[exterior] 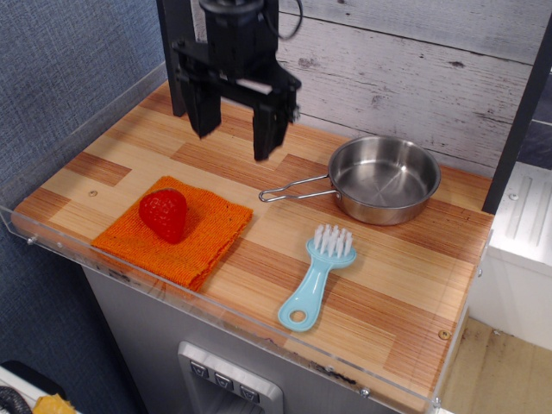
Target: Put the red object in the pot.
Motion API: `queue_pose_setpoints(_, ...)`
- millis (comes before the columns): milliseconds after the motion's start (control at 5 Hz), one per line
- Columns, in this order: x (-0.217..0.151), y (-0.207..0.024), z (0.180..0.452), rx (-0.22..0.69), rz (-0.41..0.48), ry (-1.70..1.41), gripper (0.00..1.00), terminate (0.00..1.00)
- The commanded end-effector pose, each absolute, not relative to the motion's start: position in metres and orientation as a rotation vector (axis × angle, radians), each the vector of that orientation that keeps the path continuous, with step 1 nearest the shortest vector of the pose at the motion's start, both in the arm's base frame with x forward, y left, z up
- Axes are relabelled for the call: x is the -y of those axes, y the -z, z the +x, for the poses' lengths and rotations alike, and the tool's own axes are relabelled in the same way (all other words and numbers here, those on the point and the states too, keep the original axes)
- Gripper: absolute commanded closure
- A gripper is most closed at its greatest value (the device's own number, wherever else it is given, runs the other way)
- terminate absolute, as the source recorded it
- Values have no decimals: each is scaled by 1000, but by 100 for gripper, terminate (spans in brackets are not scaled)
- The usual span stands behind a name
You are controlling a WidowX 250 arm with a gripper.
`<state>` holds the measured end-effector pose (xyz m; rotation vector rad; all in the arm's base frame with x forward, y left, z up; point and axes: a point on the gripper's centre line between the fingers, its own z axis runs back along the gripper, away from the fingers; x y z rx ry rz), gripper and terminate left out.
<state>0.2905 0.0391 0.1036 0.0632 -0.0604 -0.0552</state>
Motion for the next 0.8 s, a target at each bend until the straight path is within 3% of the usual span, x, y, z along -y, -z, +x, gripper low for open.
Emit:
queue_pose_setpoints(0, -63, -111, 270, 123, 105, 16, 0, 0)
queue_pose_setpoints(400, -113, -83, 259, 153, 64, -12, 0, 0)
queue_pose_setpoints(600, -116, -73, 257, 159, 51, 17, 0, 0)
